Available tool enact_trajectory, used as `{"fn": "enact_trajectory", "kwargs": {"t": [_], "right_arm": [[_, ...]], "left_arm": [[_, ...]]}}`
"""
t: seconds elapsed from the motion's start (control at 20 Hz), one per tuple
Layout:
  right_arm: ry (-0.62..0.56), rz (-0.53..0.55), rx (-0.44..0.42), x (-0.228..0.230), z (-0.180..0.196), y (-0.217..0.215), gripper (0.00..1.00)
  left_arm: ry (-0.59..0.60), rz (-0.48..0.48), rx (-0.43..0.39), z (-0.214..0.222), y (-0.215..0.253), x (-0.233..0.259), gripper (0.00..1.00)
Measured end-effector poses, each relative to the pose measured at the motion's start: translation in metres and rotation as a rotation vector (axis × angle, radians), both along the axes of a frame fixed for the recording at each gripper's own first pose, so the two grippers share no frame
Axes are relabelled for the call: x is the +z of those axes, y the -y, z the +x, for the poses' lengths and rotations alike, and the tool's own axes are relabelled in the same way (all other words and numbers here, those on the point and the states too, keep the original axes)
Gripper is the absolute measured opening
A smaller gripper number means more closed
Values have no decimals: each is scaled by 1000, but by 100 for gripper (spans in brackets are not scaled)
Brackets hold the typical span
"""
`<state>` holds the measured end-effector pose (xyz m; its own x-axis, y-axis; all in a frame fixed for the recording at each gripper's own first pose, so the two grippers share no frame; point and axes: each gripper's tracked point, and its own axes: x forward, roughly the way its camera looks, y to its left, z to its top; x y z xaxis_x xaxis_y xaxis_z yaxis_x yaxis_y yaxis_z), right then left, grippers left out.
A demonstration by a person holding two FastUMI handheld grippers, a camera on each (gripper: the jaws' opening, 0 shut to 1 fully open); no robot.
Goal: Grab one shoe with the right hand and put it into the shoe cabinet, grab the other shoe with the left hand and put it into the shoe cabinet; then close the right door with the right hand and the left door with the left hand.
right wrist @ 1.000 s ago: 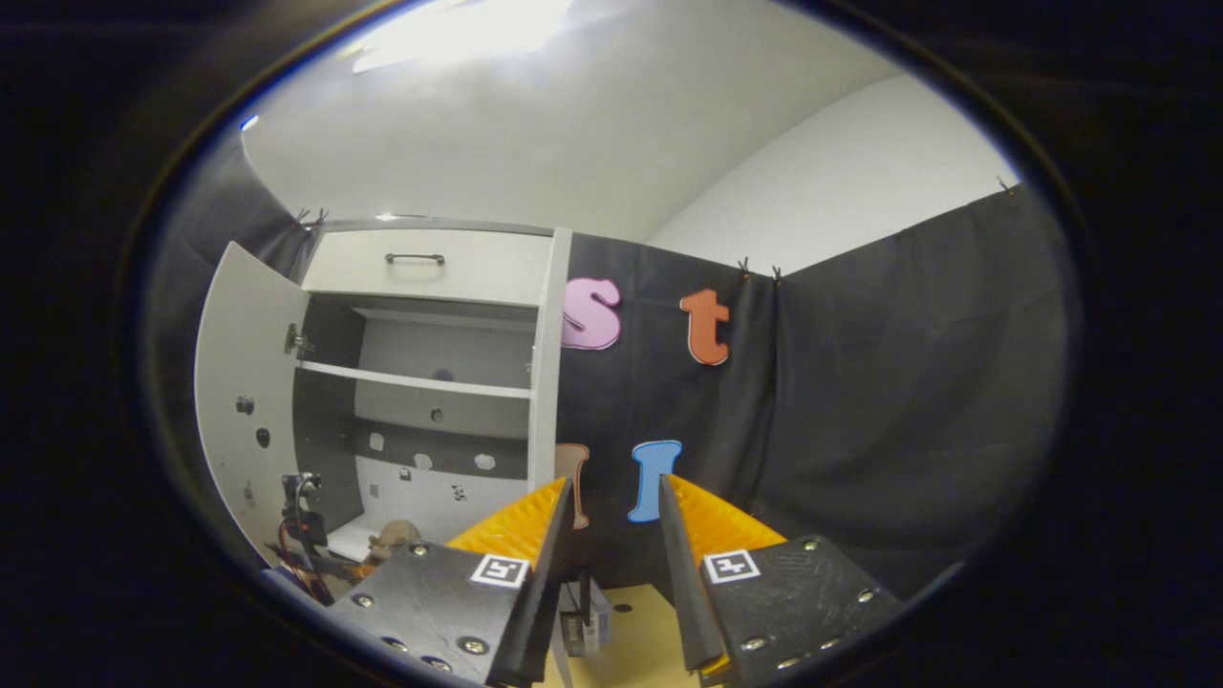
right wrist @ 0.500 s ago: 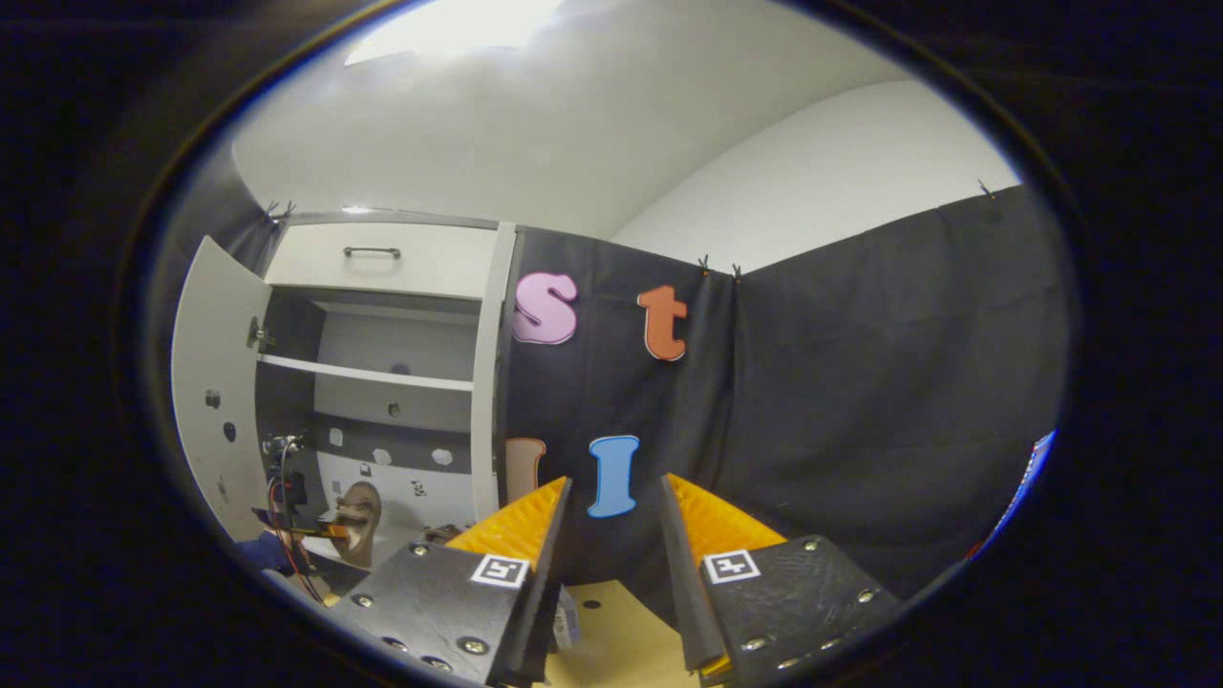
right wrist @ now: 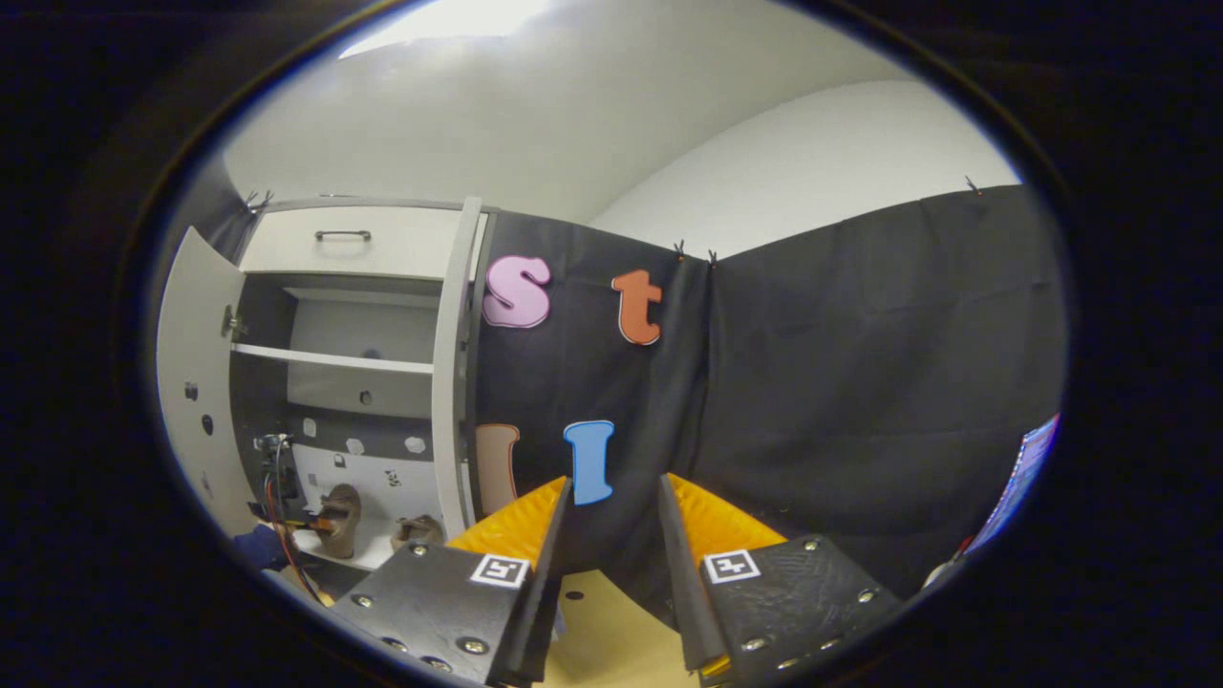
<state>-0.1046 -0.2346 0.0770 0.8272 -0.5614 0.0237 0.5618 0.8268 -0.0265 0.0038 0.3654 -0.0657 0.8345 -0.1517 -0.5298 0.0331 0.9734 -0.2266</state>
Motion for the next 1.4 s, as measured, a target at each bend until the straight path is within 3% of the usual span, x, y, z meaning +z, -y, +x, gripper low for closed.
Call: {"fn": "enact_trajectory", "kwargs": {"t": [0.5, 0.65, 0.85, 1.15, 1.2, 1.4], "right_arm": [[0, 25, -45, -9, -18, 11, 52], [-1, 33, -55, -12, -24, 16, 52], [-9, 49, -56, -19, -28, 19, 52], [-30, 103, -16, -40, -20, 20, 52], [-34, 112, -4, -44, -16, 19, 52], [-58, 135, 63, -60, 0, 12, 52]], "left_arm": [[11, 97, 1, 26, 1, -14, 4], [41, 142, 1, 34, -2, -9, 15], [54, 230, -15, 36, -4, -3, 23], [144, 216, -42, 16, 4, 39, 45], [162, 205, -48, 9, 6, 48, 39], [243, 159, -83, -27, 16, 95, 39]]}}
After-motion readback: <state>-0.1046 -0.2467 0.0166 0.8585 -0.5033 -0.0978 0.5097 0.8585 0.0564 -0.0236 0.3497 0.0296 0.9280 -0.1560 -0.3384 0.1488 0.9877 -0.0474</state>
